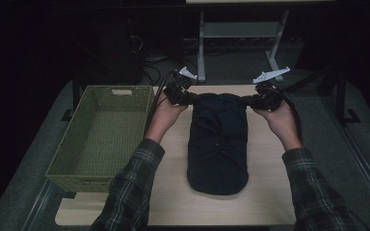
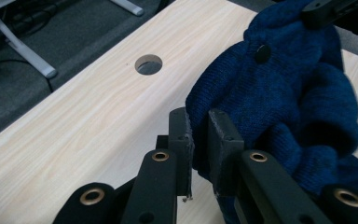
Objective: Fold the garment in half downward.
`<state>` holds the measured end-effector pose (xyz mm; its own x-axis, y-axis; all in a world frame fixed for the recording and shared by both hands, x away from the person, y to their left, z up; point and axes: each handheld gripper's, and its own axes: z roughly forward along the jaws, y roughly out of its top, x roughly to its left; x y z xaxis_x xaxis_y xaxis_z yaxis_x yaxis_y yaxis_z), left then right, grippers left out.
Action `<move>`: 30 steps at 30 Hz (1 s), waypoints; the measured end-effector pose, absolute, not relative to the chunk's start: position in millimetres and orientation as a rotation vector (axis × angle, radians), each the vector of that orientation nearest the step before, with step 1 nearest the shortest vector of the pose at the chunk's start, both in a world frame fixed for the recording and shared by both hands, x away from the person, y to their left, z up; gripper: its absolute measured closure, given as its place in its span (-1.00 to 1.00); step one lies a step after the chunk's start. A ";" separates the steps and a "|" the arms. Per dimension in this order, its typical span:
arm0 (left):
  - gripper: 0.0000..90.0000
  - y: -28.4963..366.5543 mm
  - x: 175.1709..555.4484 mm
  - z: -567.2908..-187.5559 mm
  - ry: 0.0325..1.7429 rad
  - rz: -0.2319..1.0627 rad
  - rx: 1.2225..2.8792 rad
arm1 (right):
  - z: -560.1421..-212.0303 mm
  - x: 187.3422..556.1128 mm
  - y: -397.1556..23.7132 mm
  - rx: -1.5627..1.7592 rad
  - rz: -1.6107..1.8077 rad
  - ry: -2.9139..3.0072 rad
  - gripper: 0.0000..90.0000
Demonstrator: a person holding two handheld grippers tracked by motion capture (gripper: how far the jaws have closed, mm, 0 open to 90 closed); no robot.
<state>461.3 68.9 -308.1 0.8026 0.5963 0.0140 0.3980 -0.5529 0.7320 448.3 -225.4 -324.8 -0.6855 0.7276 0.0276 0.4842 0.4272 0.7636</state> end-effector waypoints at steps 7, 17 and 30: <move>0.80 70.0 445.4 -325.9 0.709 0.293 2.222 | -350.2 433.7 -225.1 1.037 1.120 2.386 0.81; 0.79 68.6 420.9 -337.6 0.629 0.296 2.237 | -362.6 406.8 -229.6 0.993 1.139 2.367 0.79; 0.79 74.4 404.0 -350.7 0.616 0.257 2.234 | -372.3 376.1 -234.5 0.950 1.198 2.377 0.78</move>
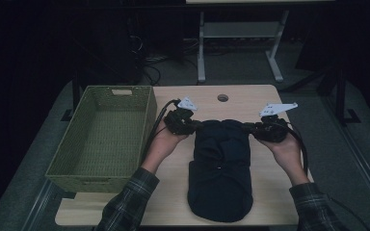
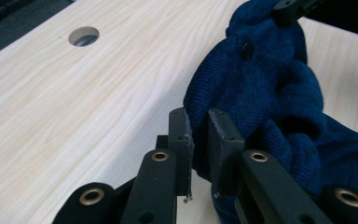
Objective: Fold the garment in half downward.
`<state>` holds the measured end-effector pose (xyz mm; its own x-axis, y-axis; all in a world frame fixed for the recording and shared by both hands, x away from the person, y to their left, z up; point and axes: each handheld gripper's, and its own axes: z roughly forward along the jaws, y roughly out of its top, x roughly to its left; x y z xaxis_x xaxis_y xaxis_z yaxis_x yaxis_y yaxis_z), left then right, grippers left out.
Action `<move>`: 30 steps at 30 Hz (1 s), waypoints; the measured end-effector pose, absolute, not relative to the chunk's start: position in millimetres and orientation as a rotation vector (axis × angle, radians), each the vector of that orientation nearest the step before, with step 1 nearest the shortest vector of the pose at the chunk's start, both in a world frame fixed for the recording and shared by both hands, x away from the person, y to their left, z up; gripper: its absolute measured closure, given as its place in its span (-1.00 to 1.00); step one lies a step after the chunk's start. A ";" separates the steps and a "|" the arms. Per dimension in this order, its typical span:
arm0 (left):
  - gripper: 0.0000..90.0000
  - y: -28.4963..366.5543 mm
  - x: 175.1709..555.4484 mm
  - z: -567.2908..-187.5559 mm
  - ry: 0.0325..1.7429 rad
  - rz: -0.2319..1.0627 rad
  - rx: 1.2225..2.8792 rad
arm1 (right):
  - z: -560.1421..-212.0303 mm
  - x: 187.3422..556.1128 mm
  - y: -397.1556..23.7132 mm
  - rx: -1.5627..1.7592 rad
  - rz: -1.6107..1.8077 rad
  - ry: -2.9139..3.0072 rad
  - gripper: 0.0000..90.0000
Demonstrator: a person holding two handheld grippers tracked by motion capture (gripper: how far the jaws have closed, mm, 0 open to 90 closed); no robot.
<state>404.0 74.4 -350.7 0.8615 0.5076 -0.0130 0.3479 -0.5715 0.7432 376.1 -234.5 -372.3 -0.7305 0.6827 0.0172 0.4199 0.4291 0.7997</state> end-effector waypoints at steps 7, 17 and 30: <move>0.79 76.6 418.4 -321.6 0.617 0.333 2.215 | -350.2 389.6 -227.5 0.916 1.173 2.336 0.78; 0.77 82.6 412.9 -312.7 0.609 0.306 2.184 | -325.6 391.6 -224.8 0.884 1.207 2.295 0.76; 0.74 92.2 382.0 -338.7 0.585 0.198 2.185 | -357.7 353.0 -226.0 0.879 1.262 2.377 0.69</move>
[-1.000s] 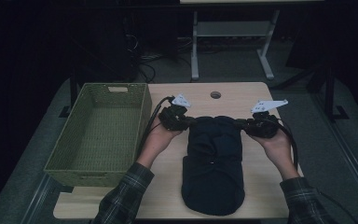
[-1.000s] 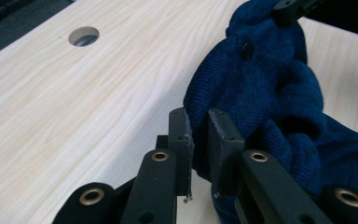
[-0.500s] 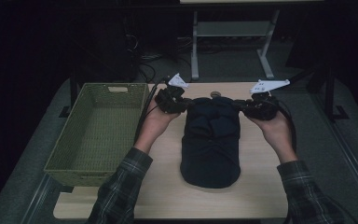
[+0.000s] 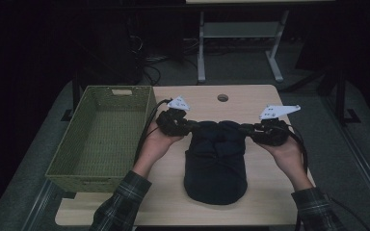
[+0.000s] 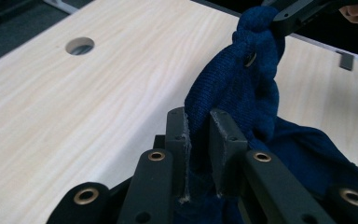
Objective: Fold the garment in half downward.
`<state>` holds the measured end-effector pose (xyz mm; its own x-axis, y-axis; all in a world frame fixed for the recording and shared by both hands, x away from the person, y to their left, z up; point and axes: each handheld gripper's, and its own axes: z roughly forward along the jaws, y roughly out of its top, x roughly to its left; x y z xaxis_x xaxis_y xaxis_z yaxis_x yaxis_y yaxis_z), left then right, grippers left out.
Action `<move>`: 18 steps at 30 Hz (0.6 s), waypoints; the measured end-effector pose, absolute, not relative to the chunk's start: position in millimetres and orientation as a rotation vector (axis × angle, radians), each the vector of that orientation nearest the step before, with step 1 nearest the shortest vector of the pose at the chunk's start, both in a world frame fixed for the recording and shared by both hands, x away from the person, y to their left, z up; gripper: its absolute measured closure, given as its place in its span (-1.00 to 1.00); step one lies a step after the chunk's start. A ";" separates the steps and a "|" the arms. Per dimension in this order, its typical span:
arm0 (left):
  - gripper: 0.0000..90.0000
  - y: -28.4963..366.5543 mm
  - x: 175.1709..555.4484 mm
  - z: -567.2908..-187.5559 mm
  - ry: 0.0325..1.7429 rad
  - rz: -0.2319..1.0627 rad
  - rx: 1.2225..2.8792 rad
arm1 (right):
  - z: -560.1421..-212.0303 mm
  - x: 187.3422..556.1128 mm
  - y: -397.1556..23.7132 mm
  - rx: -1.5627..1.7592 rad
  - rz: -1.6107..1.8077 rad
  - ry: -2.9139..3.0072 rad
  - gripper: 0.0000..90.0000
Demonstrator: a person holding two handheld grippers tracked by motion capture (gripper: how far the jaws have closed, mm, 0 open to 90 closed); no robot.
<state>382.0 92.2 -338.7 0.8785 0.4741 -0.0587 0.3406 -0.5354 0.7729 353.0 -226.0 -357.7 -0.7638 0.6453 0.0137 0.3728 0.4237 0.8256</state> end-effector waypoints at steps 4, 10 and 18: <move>0.73 92.8 372.7 -343.7 0.582 0.155 2.187 | -362.2 344.4 -226.4 0.879 1.265 2.402 0.65; 0.73 95.6 359.6 -349.5 0.578 0.089 2.189 | -367.2 328.5 -228.2 0.867 1.277 2.432 0.65; 0.73 99.3 339.4 -355.3 0.543 0.074 2.220 | -375.4 305.6 -227.7 0.832 1.297 2.475 0.65</move>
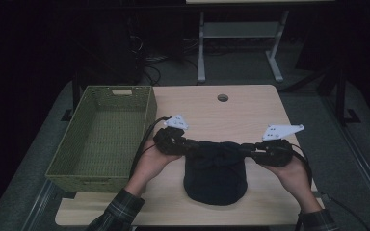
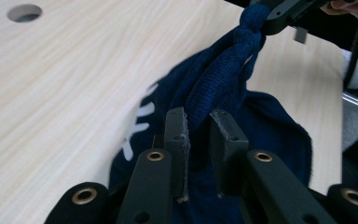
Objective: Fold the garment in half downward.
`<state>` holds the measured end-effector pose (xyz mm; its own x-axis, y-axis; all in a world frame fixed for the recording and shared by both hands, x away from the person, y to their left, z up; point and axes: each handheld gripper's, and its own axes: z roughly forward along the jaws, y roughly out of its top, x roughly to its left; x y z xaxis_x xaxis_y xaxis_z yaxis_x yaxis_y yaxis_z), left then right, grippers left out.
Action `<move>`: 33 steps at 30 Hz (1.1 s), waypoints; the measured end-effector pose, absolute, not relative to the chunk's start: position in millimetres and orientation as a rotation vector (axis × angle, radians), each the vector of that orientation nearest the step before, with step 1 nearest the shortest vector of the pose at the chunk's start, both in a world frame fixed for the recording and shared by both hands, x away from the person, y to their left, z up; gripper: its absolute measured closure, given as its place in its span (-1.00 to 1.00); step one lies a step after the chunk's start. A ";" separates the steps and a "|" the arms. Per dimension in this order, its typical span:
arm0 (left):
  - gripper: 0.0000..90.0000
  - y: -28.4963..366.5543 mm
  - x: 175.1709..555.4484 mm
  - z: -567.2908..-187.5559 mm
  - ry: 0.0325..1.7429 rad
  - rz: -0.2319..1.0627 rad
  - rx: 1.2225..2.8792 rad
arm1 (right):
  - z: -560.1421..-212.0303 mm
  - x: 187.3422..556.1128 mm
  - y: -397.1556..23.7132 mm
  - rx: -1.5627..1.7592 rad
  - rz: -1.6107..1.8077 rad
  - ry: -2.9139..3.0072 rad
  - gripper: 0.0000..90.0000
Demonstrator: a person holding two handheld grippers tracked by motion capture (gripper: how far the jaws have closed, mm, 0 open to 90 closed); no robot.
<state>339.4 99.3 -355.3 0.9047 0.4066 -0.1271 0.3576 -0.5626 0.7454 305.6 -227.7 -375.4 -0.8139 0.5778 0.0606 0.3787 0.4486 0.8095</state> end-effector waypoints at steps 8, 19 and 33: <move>0.73 99.0 320.9 -366.0 0.535 0.041 2.267 | -388.8 284.1 -222.2 0.814 1.287 2.527 0.65; 0.74 100.7 298.0 -395.7 0.529 -0.039 2.327 | -416.8 255.6 -214.3 0.815 1.251 2.616 0.64; 0.75 96.9 274.1 -430.7 0.537 -0.113 2.405 | -451.6 233.3 -204.2 0.782 1.152 2.706 0.57</move>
